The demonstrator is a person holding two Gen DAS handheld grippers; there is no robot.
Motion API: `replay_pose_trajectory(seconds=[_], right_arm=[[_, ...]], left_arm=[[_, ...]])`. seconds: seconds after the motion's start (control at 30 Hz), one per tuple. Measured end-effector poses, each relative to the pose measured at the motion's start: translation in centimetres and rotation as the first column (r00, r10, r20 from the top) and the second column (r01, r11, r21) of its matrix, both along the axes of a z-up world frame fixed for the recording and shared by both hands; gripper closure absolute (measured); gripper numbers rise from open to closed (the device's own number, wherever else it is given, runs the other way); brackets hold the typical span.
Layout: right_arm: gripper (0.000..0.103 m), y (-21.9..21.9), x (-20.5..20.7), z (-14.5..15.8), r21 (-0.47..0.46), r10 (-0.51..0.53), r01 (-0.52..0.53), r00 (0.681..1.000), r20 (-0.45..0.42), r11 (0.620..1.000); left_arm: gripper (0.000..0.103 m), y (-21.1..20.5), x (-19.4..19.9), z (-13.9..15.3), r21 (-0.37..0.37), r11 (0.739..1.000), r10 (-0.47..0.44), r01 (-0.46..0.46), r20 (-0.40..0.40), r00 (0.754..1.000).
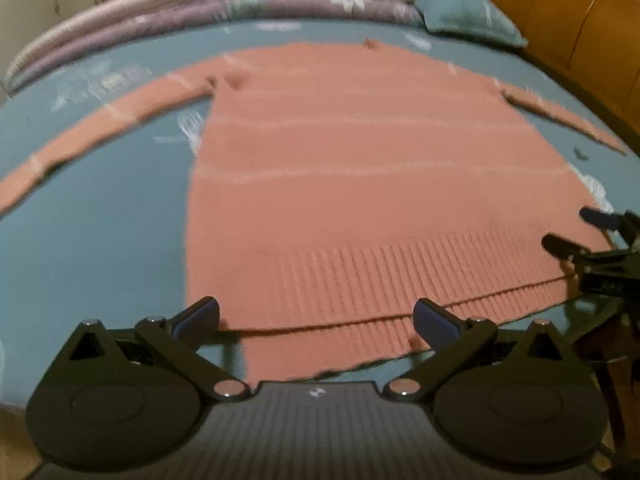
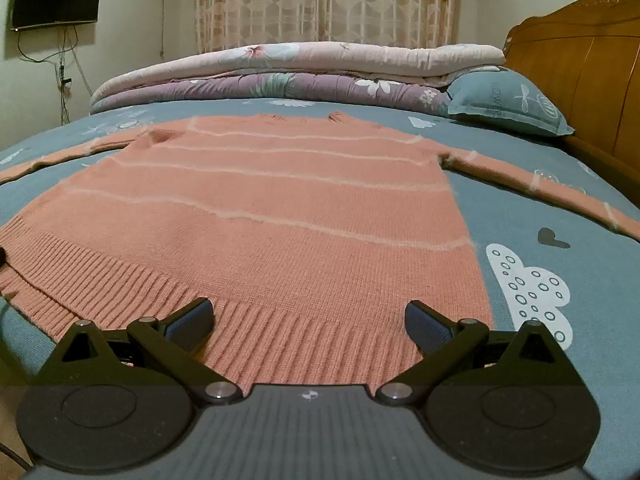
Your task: Fold clothes
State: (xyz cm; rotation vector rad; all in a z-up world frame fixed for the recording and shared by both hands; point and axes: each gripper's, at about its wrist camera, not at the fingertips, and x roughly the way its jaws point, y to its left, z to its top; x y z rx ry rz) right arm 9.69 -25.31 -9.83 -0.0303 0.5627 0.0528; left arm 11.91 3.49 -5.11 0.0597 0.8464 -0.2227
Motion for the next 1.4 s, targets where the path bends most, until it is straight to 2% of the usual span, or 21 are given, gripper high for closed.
replay_pose_trajectory(seconds=[0.07,0.17,0.3,0.37,0.47,0.57,0.67,0.8,0.93,1.0,1.03,1.17,1.23,1.3,1.4], right_arm=[[0.0,0.0,0.0,0.0,0.0,-0.002,0.002,1.0,-0.001,1.0],[0.0,0.1,0.0,0.1,-0.001,-0.004,0.004,1.0,-0.004,1.0],[0.0,0.2,-0.3,0.2,-0.001,-0.006,0.006,1.0,-0.01,1.0],[0.0,0.1,-0.5,0.2,0.002,-0.005,0.005,1.0,-0.01,1.0],[0.0,-0.1,-0.9,0.1,0.006,-0.001,0.001,1.0,-0.006,1.0],[0.0,-0.1,-0.9,0.0,0.005,0.0,0.0,1.0,-0.004,1.0],[0.0,-0.1,-0.9,0.1,0.003,0.002,-0.002,1.0,-0.007,1.0],[0.0,-0.1,-1.0,0.1,0.004,0.002,-0.002,1.0,-0.006,1.0],[0.0,-0.1,-1.0,0.1,0.003,0.002,-0.002,1.0,-0.008,1.0],[0.0,-0.1,-1.0,0.2,0.002,0.004,-0.004,1.0,-0.009,1.0],[0.0,-0.1,-1.0,0.2,0.002,0.006,-0.006,1.0,-0.012,1.0],[0.0,-0.3,-0.9,0.5,0.002,0.026,-0.026,0.999,-0.029,1.0],[0.0,-0.3,-0.8,0.6,0.0,0.032,-0.032,0.999,-0.039,0.999],[0.0,-0.2,-0.5,0.8,0.0,0.033,-0.033,0.998,-0.057,0.999],[0.0,-0.4,-0.1,1.5,0.032,0.044,-0.042,0.995,-0.084,0.999]], left_arm=[[0.001,0.3,0.4,0.6,-0.017,1.0,0.0,0.001,0.026,1.0],[0.001,-0.2,2.1,-0.2,-0.014,1.0,-0.019,0.02,0.027,0.999],[0.001,-0.1,3.7,-2.9,-0.041,0.999,0.002,-0.004,-0.05,0.999],[0.001,0.3,3.2,-3.3,-0.041,0.999,0.009,-0.011,-0.038,0.999],[0.001,0.8,2.4,-2.6,-0.052,0.999,-0.005,0.002,-0.051,0.999],[0.001,1.0,3.2,-1.1,-0.001,1.0,-0.03,0.03,-0.009,1.0],[0.001,0.6,6.0,0.3,0.032,0.998,-0.055,0.054,0.02,0.998],[0.001,-0.7,11.4,0.7,0.024,0.993,-0.112,0.112,0.027,0.993],[0.001,-1.8,15.7,-0.9,-0.036,0.989,-0.142,0.143,0.019,0.99],[0.001,-1.8,17.3,-2.5,-0.036,0.995,-0.097,0.095,-0.036,0.995],[0.001,-1.5,17.3,-2.9,-0.035,0.996,-0.088,0.087,-0.036,0.995],[0.001,0.1,15.3,-2.4,-0.034,0.994,-0.107,0.105,-0.04,0.994],[0.001,2.1,14.6,-1.1,-0.01,0.994,-0.112,0.112,-0.008,0.994],[0.001,4.9,15.0,0.1,0.038,0.998,-0.059,0.059,0.022,0.998],[0.001,10.7,17.4,0.9,-0.002,0.996,0.091,-0.091,0.004,0.996]])
